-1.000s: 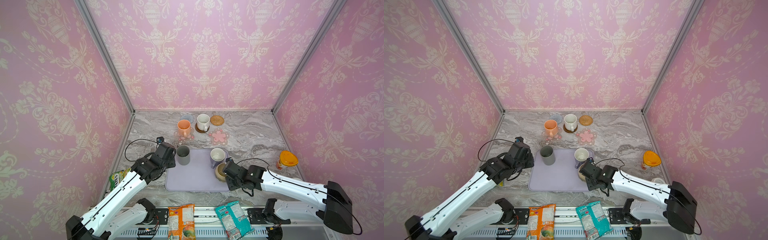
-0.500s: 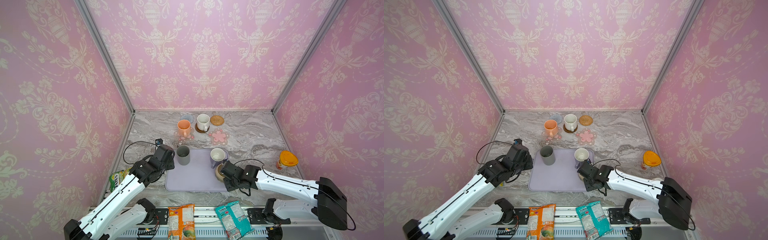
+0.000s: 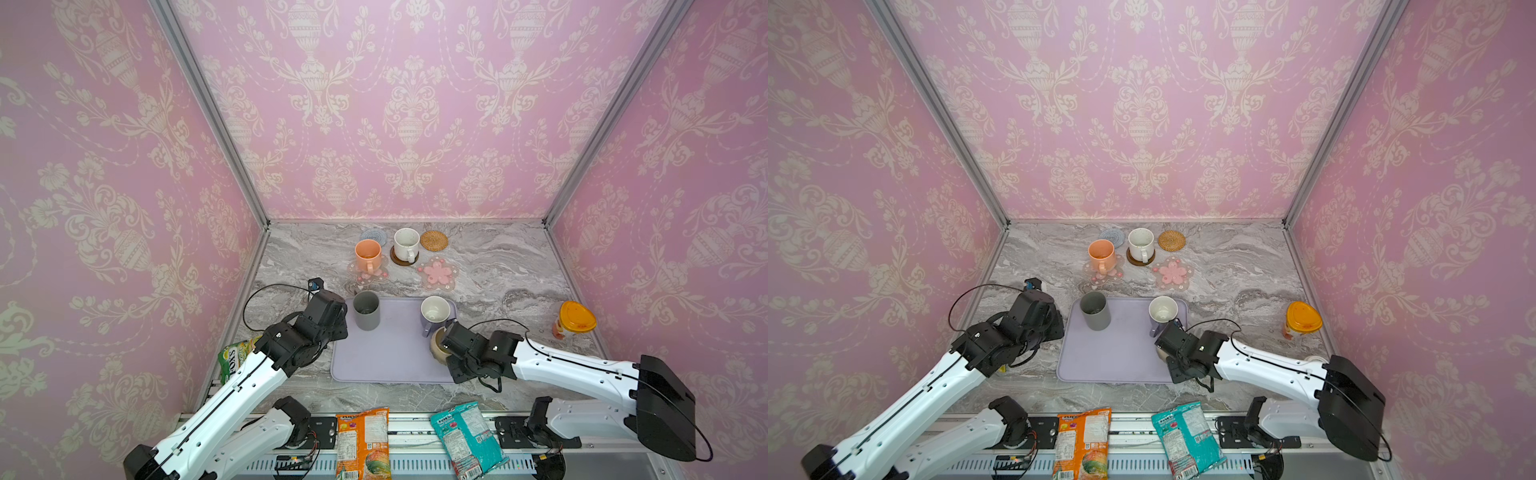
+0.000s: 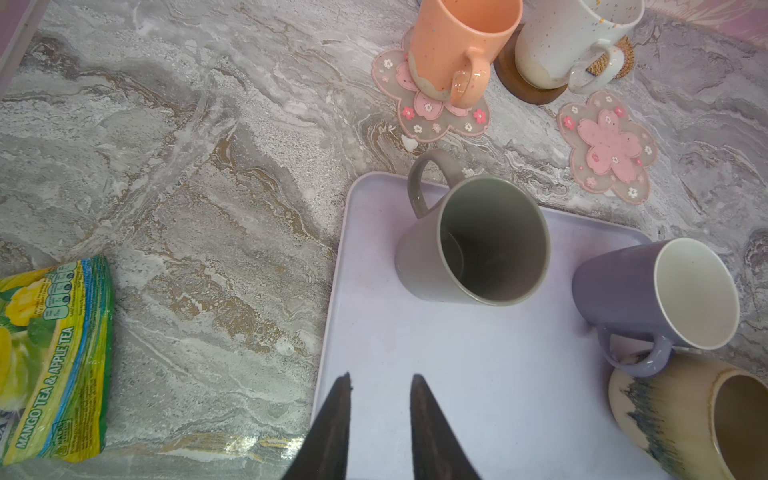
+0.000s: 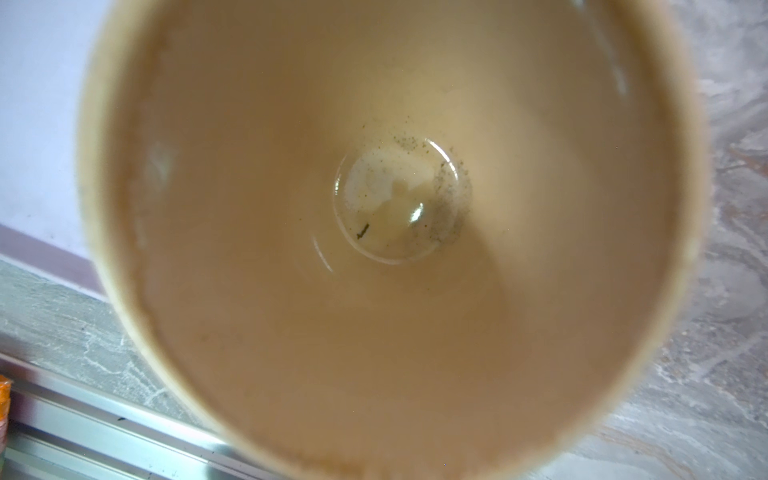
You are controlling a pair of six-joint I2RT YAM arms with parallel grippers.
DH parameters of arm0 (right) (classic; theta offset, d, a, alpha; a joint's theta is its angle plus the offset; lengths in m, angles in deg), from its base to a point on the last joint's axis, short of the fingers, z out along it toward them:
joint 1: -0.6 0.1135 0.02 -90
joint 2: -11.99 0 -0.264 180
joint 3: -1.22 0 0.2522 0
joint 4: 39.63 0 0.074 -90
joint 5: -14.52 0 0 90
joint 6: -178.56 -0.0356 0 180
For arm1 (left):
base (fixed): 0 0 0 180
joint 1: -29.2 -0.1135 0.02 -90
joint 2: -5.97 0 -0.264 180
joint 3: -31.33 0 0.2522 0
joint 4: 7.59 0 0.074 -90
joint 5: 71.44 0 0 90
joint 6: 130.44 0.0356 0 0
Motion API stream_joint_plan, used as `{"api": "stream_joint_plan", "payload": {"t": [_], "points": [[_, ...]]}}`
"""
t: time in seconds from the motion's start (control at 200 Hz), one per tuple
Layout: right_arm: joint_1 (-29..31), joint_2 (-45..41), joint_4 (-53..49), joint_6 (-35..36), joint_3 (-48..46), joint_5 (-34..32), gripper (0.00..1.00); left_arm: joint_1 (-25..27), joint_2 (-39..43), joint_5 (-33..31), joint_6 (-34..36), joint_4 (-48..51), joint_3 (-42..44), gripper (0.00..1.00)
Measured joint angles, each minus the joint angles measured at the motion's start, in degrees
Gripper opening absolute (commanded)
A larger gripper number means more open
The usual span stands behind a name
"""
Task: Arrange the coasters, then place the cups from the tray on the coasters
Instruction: 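Lift the cream mug with the right gripper off the tray edge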
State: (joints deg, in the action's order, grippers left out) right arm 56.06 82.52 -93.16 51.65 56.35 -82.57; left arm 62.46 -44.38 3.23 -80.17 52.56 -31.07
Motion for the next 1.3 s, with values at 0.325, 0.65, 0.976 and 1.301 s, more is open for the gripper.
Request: {"api": "stream_joint_plan", "payload": {"t": [0.325, 0.65, 0.976, 1.301], "points": [[0.2, -1.9, -1.7, 0.8, -0.1, 1.8, 0.00, 0.0, 0.1, 0.0, -0.1, 0.0, 0.0, 0.28], [0.5, -9.4, -7.8, 0.7, -0.1, -0.8, 0.00, 0.0, 0.1, 0.0, -0.1, 0.0, 0.2, 0.28], [0.5, -12.8, -13.6, -2.2, 0.0, -6.4, 0.00, 0.0, 0.4, 0.0, -0.1, 0.0, 0.2, 0.28], [-2.2, -16.0, -16.1, -3.7, 1.2, -10.8, 0.00, 0.0, 1.4, 0.0, 0.0, 0.2, 0.2, 0.29]]}}
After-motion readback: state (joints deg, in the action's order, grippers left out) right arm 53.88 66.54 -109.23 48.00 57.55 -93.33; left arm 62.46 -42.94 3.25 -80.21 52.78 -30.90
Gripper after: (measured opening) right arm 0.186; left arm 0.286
